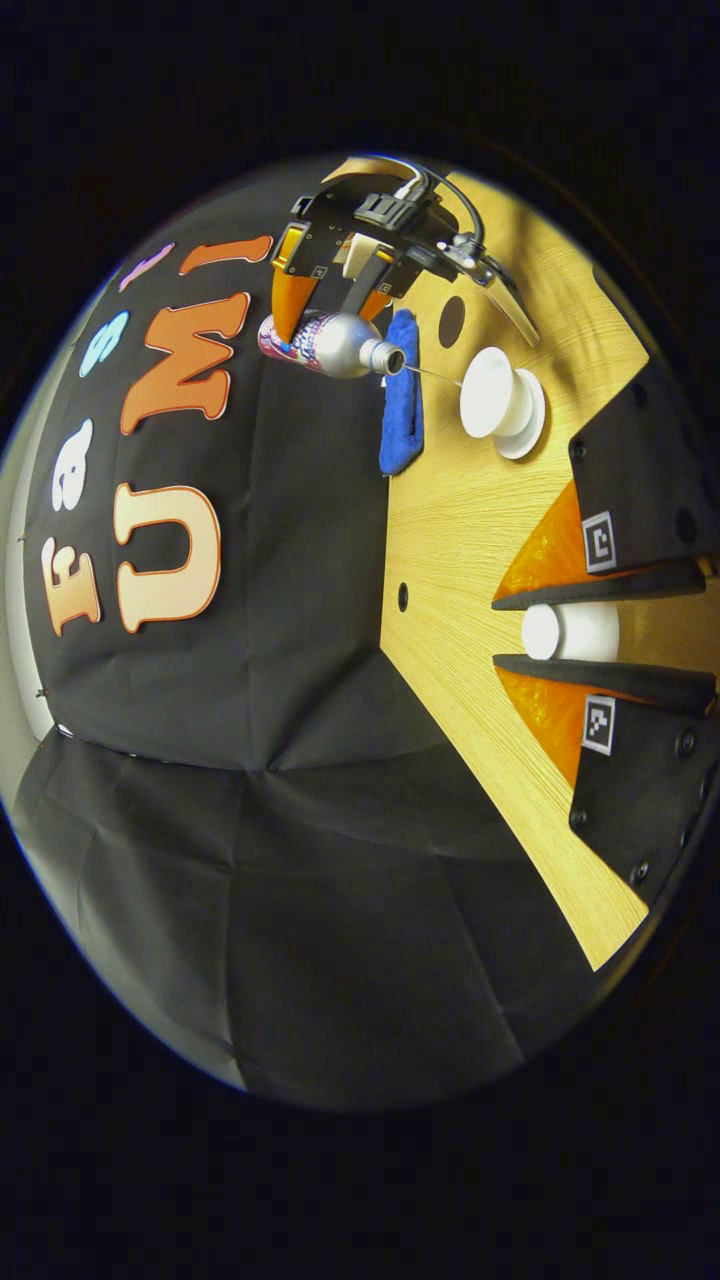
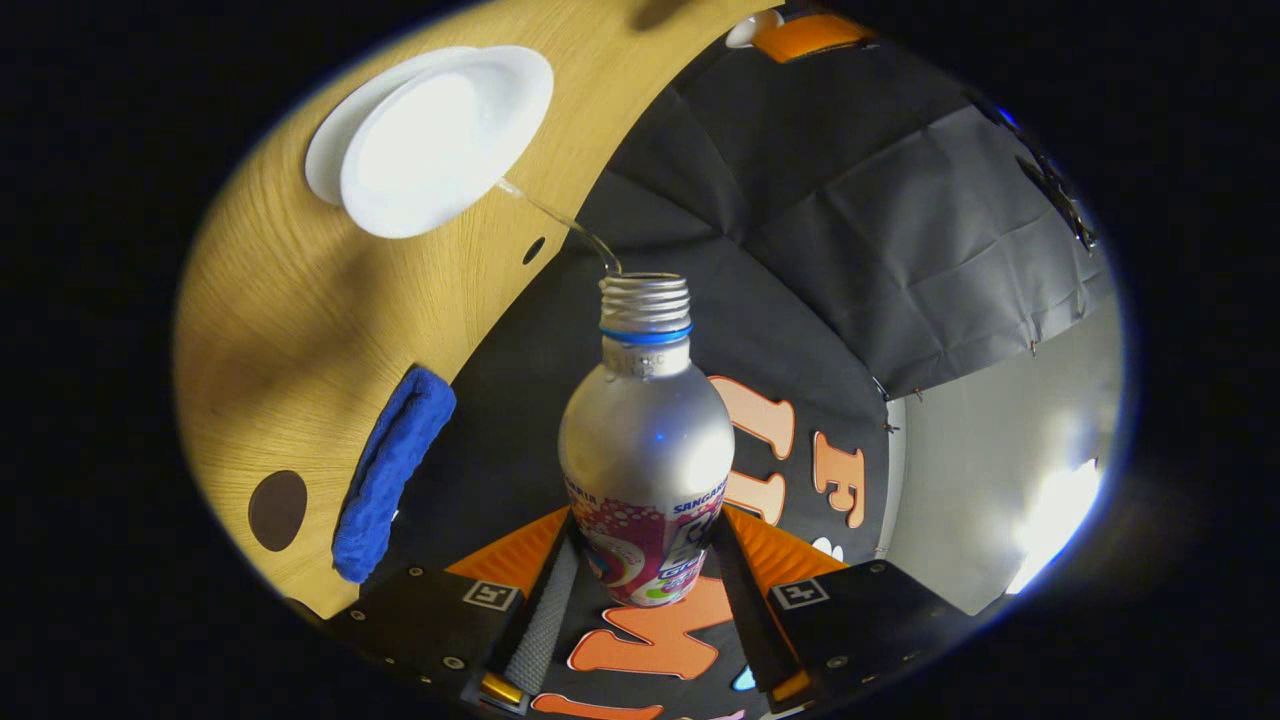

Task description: Open the teacup lid with one hand, grasp the water bottle and pour water into the teacup with the other hand; after pouring, place the water bottle on the coaster and then close the teacup lid.

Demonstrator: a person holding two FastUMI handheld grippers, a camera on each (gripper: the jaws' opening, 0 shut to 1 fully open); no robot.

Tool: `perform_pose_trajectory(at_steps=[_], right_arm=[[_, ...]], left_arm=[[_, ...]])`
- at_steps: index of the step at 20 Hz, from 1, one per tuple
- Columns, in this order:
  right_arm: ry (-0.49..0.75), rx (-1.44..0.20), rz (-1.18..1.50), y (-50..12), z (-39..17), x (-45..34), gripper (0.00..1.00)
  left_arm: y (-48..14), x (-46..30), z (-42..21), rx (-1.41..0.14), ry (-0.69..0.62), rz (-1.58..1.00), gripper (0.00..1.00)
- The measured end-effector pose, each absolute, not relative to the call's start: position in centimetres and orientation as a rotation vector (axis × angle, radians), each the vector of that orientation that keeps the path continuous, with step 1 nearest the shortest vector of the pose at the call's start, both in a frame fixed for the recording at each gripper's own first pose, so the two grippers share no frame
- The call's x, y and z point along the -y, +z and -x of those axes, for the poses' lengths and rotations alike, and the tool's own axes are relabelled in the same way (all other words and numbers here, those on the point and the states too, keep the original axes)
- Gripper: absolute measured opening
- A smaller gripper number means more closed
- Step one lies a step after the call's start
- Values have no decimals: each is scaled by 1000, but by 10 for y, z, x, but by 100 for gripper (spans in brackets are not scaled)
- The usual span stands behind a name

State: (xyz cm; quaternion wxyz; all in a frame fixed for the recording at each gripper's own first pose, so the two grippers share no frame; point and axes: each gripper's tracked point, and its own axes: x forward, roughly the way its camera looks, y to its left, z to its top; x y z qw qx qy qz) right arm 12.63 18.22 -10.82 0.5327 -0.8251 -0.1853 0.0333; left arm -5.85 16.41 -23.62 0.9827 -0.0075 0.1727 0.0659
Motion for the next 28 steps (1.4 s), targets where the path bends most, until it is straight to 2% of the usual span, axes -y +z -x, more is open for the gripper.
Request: perform_pose_trajectory(at_steps=[5,6,8,9,10,11,12,13,14,15,16,17,18,19,20,21,22,23,25,28], right_arm=[[130,417,1929,-126,-123,-191,76],[143,398,1911,-133,-122,-191,76],[192,328,1851,-149,-124,-187,77],[215,285,1811,-157,-123,-185,76],[233,244,1763,-163,-123,-183,77],[249,198,1709,-168,-123,-180,77],[266,151,1651,-174,-122,-176,77],[281,107,1592,-180,-122,-175,77],[295,63,1528,-185,-122,-173,77],[315,11,1455,-194,-120,-171,75],[330,-43,1376,-201,-119,-169,77],[338,-88,1299,-207,-116,-169,77],[341,-122,1234,-212,-113,-168,77],[334,-145,1179,-210,-110,-161,77],[327,-165,1133,-207,-109,-154,77],[320,-182,1084,-199,-121,-149,78],[315,-202,1031,-198,-126,-145,75],[310,-223,977,-200,-131,-141,78],[310,-255,881,-197,-139,-132,78],[322,-316,727,-195,-149,-121,80]], left_arm=[[-230,-158,51,-338,126,13,31],[-231,-157,51,-338,124,16,35],[-231,-156,52,-331,123,22,35],[-231,-157,53,-327,119,22,31],[-230,-157,54,-321,121,20,26],[-229,-157,54,-317,121,18,31],[-230,-158,53,-313,122,16,26],[-230,-157,52,-312,121,16,30],[-227,-155,49,-308,117,17,30],[-225,-152,47,-304,111,16,26],[-223,-149,44,-299,107,11,31],[-220,-147,43,-296,104,7,31],[-218,-145,41,-293,99,3,27],[-216,-142,39,-290,94,-2,27],[-214,-138,36,-285,87,-6,31],[-211,-134,33,-281,79,-9,27],[-209,-129,30,-276,69,-13,30],[-206,-123,26,-273,59,-16,30],[-205,-110,19,-269,35,-19,31],[-202,-89,9,-266,-5,-23,27]])
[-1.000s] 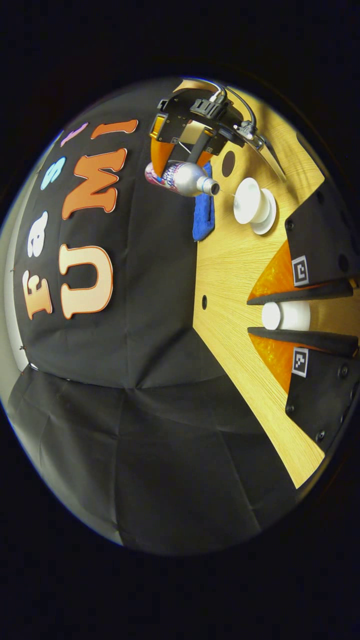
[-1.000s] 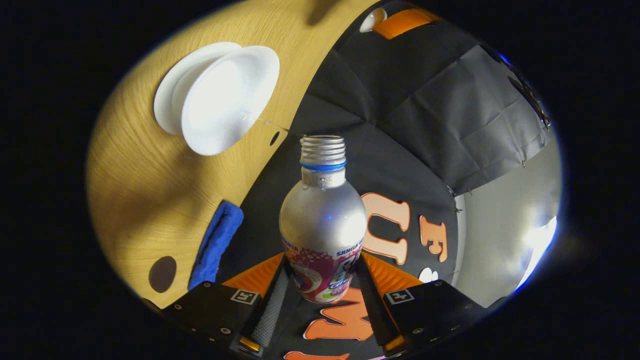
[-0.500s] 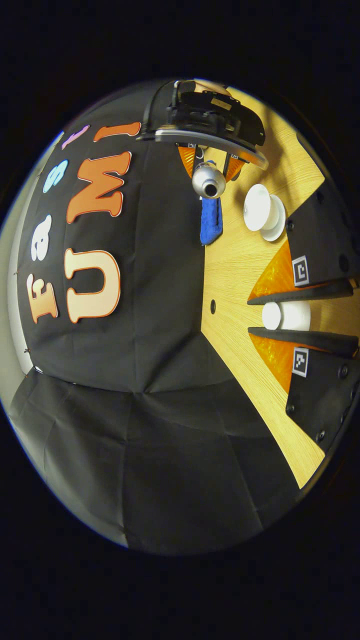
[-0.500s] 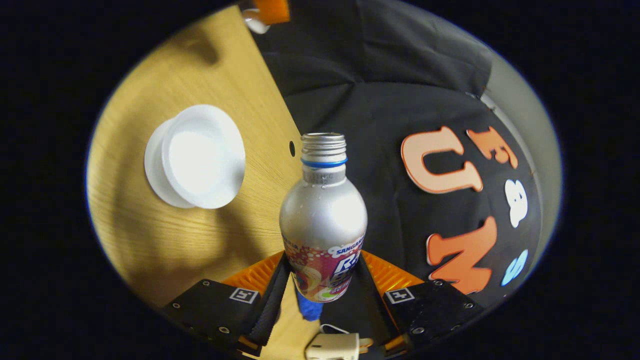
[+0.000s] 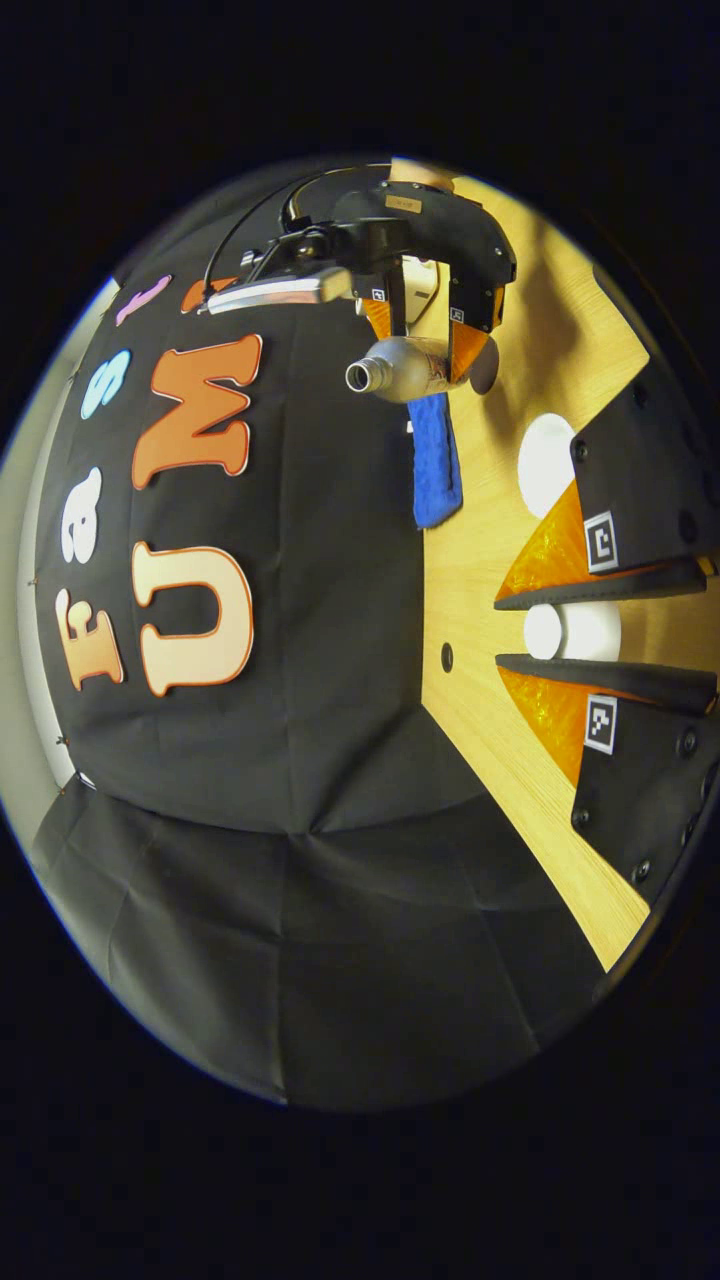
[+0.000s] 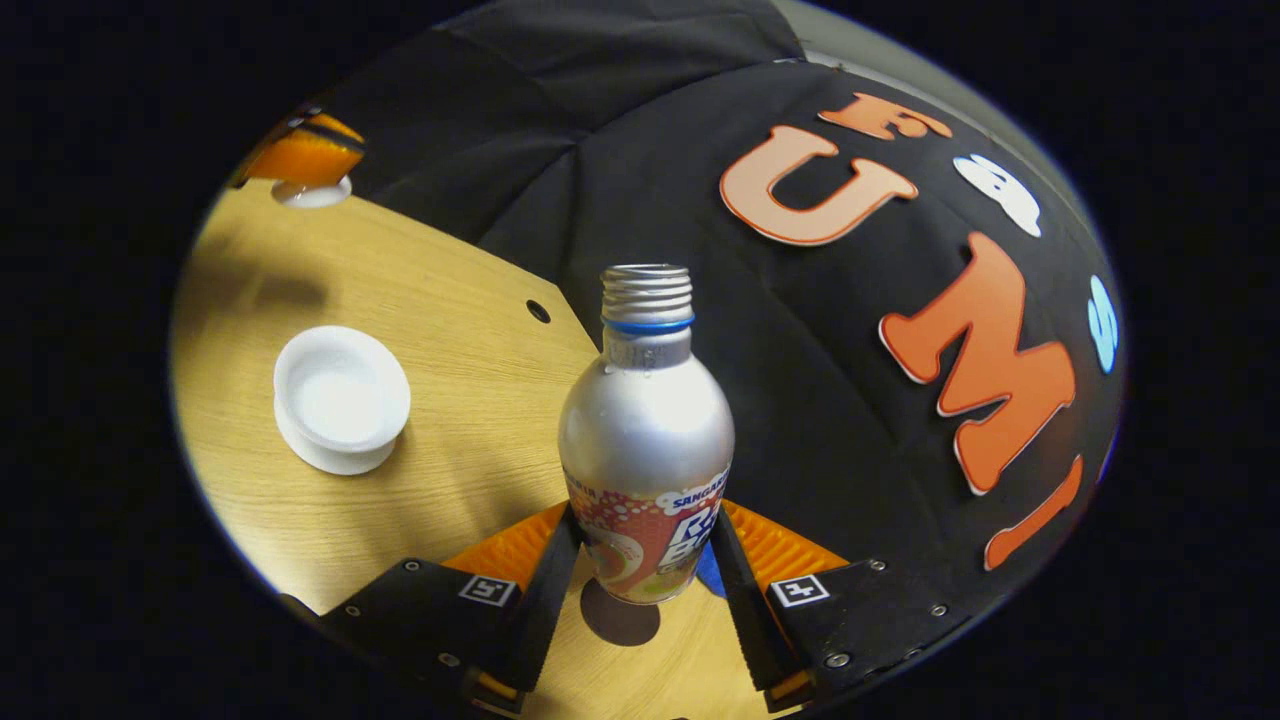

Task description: Open the teacup lid with one hand, grasp the water bottle and pour water into the teacup with the other hand; after pouring, place the water bottle on the coaster and then close the teacup lid.

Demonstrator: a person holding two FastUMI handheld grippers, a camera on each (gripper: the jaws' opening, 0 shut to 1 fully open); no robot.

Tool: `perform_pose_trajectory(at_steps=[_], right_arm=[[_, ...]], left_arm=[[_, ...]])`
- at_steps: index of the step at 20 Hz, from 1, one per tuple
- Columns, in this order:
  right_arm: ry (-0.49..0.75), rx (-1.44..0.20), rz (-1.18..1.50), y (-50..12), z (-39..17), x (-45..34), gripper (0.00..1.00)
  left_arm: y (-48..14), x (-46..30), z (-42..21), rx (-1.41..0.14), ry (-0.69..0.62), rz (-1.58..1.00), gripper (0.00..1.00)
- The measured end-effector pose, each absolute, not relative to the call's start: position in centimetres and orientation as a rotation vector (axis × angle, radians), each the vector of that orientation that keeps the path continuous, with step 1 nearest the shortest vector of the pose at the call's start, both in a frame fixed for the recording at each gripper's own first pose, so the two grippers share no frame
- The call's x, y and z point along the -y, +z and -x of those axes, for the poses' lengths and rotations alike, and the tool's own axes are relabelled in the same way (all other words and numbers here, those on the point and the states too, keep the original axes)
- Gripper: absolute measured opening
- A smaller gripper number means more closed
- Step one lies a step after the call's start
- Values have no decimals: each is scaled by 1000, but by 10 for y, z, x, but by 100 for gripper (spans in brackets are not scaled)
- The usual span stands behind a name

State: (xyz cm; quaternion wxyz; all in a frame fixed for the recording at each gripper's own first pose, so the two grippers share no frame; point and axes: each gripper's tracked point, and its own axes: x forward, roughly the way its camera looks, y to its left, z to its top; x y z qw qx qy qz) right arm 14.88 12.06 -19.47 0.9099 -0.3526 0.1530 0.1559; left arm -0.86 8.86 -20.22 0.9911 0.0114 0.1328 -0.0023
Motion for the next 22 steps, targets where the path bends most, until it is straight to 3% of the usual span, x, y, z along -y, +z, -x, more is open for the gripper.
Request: perform_pose_trajectory(at_steps=[1,11,12,13,22], right_arm=[[322,-329,683,-194,-155,-113,78],[284,-385,368,-192,-178,-70,78],[282,-387,338,-192,-180,-67,78],[278,-384,312,-193,-182,-65,78],[222,-399,145,-206,-193,-48,78]], left_arm=[[-202,-81,5,-267,-19,-23,31],[-214,-11,-28,-284,-152,7,31],[-217,-5,-30,-294,-163,10,35],[-222,0,-32,-303,-174,12,31],[-253,31,-30,-368,-233,44,31]])
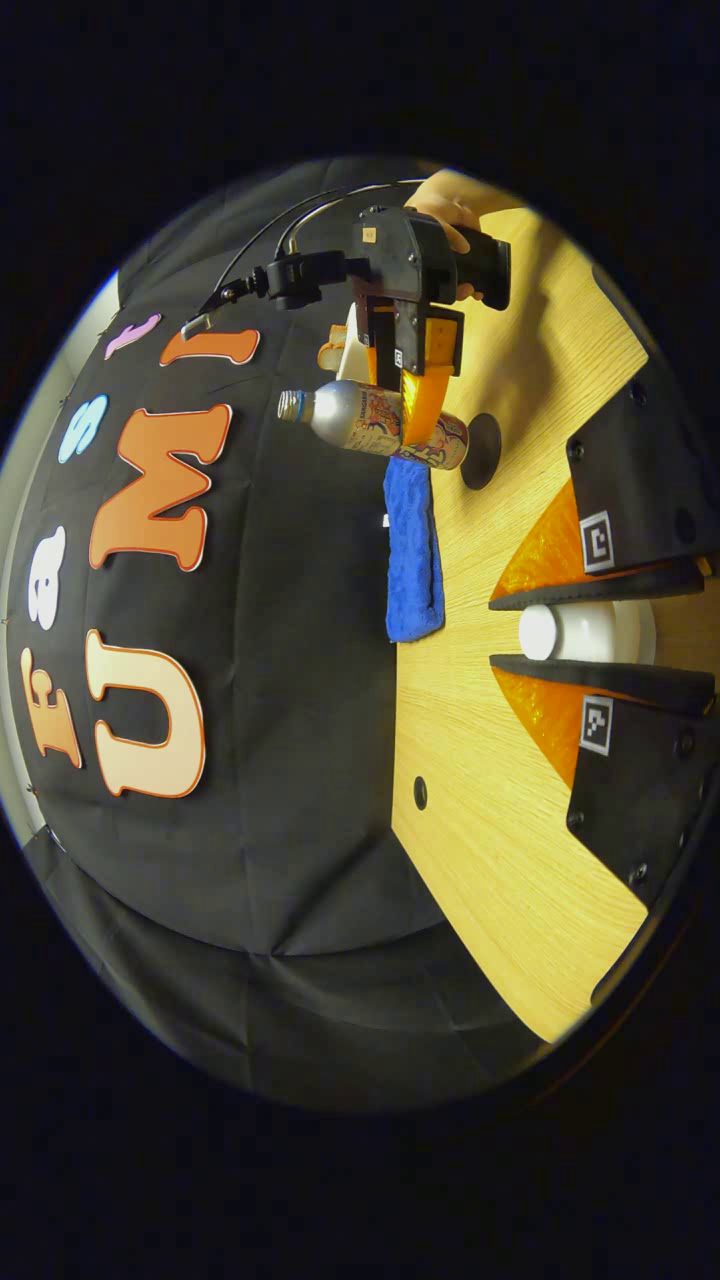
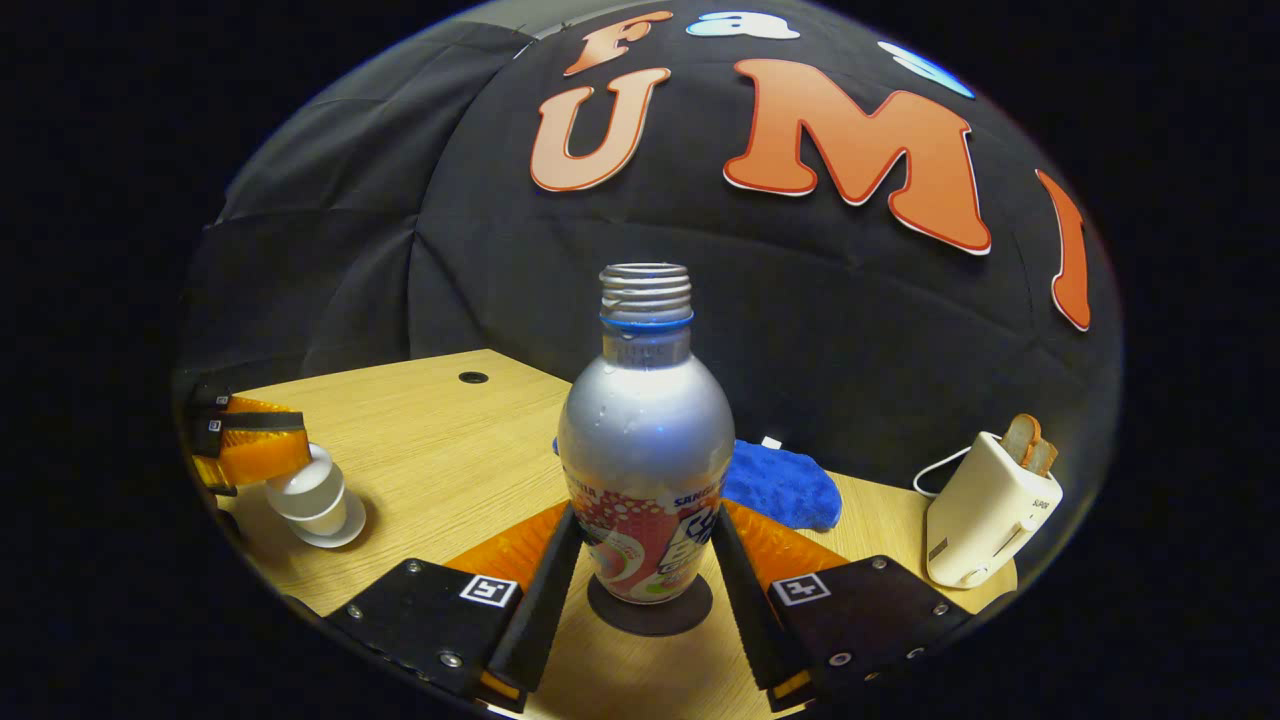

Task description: Open the teacup lid with one hand, grasp the water bottle and pour water into the teacup with the other hand; after pouring, place the water bottle on the coaster and then close the teacup lid.

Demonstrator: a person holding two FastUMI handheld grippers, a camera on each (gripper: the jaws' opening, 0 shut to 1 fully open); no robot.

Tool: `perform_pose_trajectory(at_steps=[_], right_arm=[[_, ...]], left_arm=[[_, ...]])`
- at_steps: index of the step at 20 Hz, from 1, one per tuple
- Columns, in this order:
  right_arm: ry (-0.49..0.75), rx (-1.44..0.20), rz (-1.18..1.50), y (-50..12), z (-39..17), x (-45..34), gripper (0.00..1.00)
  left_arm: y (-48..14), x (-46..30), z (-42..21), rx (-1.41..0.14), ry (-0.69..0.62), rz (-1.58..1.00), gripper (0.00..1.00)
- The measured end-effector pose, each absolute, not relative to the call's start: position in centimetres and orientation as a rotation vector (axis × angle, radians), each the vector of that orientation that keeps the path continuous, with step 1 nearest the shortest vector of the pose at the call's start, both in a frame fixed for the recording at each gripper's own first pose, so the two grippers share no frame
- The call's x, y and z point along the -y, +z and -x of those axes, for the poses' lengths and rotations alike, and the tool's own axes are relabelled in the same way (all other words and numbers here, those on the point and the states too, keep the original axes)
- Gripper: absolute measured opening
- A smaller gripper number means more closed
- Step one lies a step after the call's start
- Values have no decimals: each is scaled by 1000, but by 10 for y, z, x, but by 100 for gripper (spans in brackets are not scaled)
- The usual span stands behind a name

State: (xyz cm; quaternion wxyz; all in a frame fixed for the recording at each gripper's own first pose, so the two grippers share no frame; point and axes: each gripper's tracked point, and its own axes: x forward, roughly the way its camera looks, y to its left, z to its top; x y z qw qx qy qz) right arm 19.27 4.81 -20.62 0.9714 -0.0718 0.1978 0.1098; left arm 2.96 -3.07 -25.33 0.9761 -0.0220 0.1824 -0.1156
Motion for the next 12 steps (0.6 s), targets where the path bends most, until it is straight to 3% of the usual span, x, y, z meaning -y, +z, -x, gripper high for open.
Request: perform_pose_trajectory(at_steps=[4,10,12], right_arm=[[205,-390,137,-211,-198,-33,77],[194,-382,127,-215,-202,-31,77],[189,-382,120,-217,-203,-31,77]], left_arm=[[-265,34,-27,-395,-231,41,35],[-268,29,-26,-399,-211,30,27],[-269,29,-27,-405,-209,25,33]])
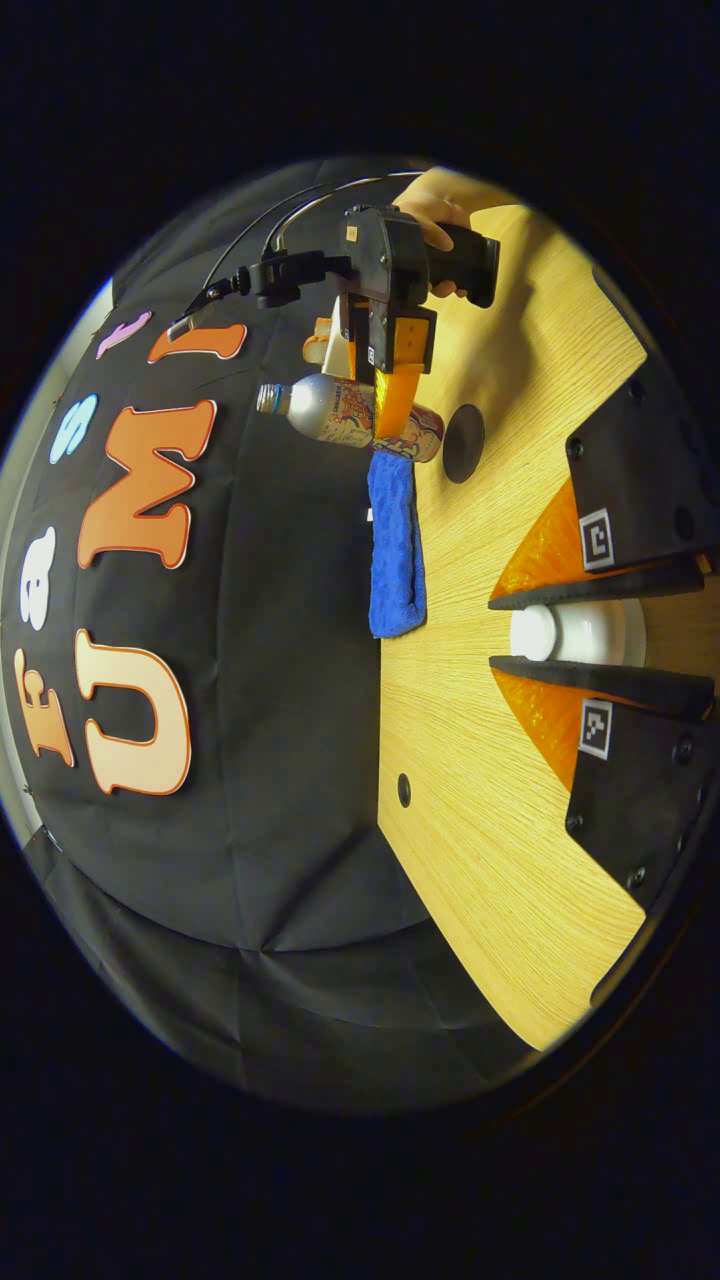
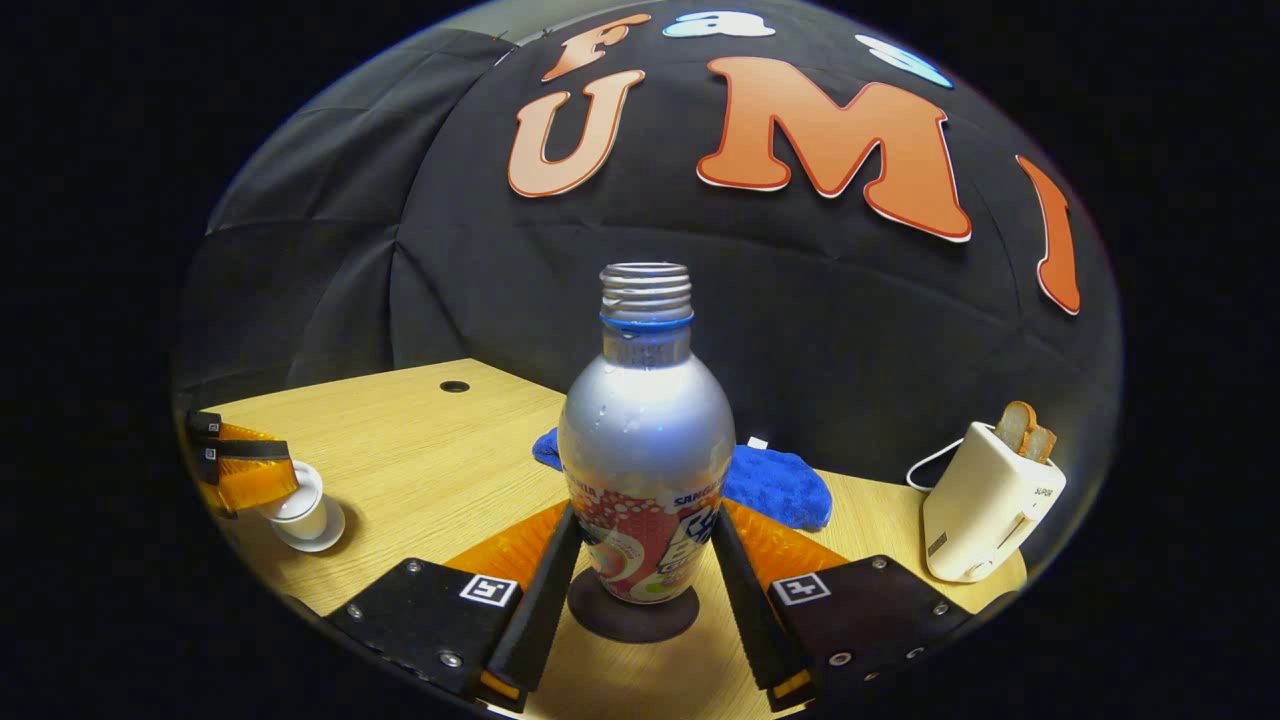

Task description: Open the teacup lid with one hand, grasp the water bottle and pour water into the teacup with the other hand; after pouring, place the water bottle on the coaster and then close the teacup lid.

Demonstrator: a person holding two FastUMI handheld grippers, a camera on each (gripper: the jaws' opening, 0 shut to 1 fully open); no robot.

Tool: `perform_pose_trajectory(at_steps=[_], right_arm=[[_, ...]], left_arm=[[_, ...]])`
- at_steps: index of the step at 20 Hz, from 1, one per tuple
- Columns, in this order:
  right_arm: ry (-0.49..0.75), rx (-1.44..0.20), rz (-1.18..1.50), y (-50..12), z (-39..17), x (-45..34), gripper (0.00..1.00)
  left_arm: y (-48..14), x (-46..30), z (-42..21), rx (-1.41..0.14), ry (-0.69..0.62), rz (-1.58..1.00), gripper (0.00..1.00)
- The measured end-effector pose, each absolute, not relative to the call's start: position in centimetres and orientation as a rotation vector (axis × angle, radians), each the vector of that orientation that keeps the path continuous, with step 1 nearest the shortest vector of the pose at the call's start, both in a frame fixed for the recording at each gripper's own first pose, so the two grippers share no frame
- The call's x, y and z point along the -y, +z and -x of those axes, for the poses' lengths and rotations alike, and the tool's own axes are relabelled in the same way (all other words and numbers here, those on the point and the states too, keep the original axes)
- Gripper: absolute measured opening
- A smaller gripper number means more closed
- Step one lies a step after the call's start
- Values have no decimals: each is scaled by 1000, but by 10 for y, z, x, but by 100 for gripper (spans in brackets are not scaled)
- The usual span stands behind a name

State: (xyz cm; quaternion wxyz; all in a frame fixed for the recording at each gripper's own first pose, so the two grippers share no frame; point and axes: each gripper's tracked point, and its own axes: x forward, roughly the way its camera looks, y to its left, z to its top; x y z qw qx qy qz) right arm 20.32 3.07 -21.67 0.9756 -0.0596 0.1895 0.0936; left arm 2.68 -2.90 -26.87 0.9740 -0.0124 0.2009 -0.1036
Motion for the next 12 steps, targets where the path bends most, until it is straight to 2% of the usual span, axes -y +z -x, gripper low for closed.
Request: perform_pose_trajectory(at_steps=[3,5,8,9,10,12], right_arm=[[184,-388,112,-221,-206,-29,78],[181,-406,101,-228,-207,-28,77],[173,-439,86,-241,-208,-27,78],[172,-450,77,-245,-207,-26,74],[170,-460,63,-250,-207,-26,78],[175,-486,23,-260,-206,-27,78]], left_arm=[[-264,30,-26,-402,-211,17,34],[-254,26,-28,-373,-201,17,40],[-241,23,-29,-323,-192,12,55],[-237,23,-29,-313,-189,10,60],[-234,21,-28,-304,-183,10,62],[-231,19,-28,-293,-179,6,65]])
